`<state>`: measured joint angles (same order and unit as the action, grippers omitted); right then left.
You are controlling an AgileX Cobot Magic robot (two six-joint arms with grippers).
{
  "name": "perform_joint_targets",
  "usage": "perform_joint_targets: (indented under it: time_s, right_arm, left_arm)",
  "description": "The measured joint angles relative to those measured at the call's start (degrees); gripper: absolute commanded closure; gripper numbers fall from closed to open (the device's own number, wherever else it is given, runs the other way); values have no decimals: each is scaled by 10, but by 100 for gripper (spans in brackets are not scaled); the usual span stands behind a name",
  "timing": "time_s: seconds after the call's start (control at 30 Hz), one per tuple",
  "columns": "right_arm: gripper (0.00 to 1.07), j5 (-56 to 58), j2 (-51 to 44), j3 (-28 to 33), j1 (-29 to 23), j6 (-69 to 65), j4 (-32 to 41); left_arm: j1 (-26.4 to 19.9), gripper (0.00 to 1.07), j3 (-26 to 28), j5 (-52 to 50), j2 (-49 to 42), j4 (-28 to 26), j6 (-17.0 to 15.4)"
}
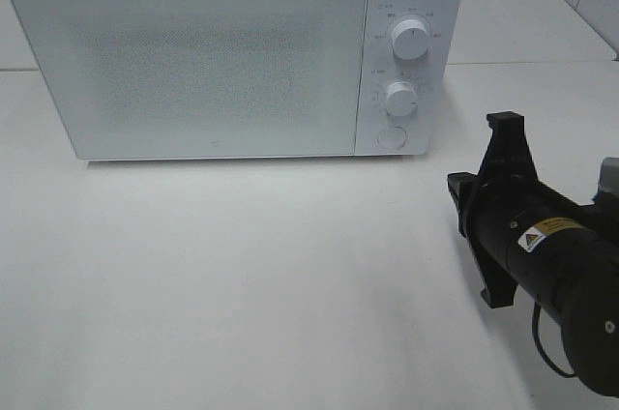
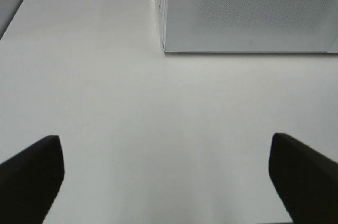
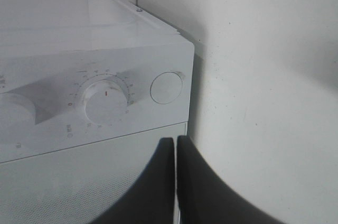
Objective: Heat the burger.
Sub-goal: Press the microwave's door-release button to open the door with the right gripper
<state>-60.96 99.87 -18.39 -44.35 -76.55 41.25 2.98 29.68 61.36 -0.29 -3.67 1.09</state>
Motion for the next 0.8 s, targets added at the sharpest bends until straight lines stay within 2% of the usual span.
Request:
perform_joint_targets:
  time_s: [0.27,0.43,0.8]
  right_arm:
    - [107,-11,56,-46,1,-3,-2]
    - [107,1,93,-93,37,-3,-52]
    - [107,37,133,-146,78,5,-80]
  left_arm:
    - [0,9,0,0,0,0,0]
    - [0,9,0,0,0,0,0]
    - [0,9,0,0,0,0,0]
